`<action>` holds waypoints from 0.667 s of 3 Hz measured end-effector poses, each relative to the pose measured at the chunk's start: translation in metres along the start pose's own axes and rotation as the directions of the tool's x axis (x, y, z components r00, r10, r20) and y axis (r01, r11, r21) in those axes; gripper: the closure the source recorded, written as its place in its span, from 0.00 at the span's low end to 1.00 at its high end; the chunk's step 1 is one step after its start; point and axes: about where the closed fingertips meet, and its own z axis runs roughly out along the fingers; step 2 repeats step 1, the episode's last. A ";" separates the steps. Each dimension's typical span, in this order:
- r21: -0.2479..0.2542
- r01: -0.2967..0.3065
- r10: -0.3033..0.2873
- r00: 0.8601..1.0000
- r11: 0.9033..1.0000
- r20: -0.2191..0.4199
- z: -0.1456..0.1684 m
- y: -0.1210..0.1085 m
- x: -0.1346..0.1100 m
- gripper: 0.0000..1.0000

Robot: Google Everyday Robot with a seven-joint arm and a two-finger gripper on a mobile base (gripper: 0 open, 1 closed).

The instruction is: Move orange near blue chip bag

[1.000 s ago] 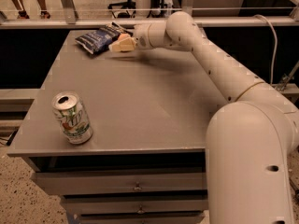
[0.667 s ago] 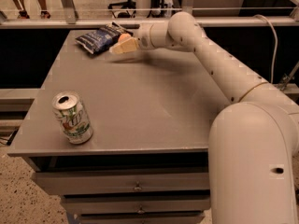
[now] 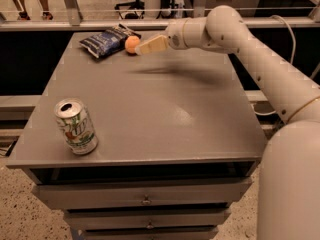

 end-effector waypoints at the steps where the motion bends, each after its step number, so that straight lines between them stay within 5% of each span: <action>1: -0.012 0.023 -0.022 0.999 1.000 0.039 -0.066 -0.011 -0.003 0.00; 2: -0.012 0.023 -0.022 0.999 1.000 0.039 -0.066 -0.011 -0.003 0.00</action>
Offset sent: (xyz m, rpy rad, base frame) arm 0.0000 0.0000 0.0000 0.0000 0.0000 0.0000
